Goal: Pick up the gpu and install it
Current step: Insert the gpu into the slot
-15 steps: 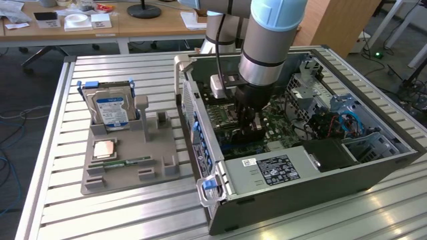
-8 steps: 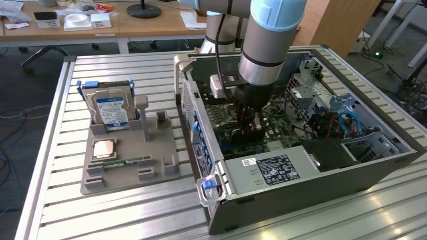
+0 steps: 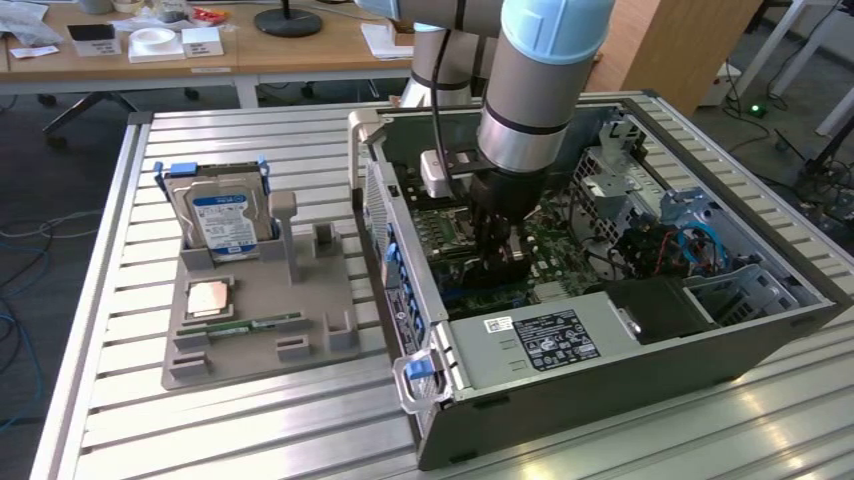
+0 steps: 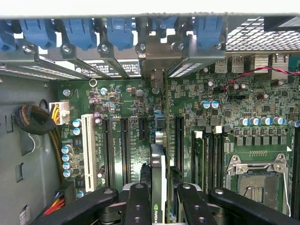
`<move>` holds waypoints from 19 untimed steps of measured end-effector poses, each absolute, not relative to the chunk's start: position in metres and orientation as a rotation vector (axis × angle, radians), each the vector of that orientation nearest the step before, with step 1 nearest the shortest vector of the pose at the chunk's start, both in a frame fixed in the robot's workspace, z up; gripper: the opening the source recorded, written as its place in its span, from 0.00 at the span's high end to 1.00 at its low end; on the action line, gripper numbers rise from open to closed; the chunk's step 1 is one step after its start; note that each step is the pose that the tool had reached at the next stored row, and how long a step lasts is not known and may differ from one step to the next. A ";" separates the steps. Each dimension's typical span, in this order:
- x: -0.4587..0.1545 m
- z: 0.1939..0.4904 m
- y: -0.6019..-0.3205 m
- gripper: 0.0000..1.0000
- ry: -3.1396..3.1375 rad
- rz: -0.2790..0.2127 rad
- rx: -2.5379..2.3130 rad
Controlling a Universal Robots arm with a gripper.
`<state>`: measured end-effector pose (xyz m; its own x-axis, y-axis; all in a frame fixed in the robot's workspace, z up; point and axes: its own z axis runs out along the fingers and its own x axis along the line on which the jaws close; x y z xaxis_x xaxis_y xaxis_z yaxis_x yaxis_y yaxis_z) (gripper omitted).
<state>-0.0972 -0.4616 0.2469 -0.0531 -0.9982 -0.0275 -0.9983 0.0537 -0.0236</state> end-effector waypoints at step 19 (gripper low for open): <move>-0.097 0.254 -0.462 0.60 2.254 0.003 -2.137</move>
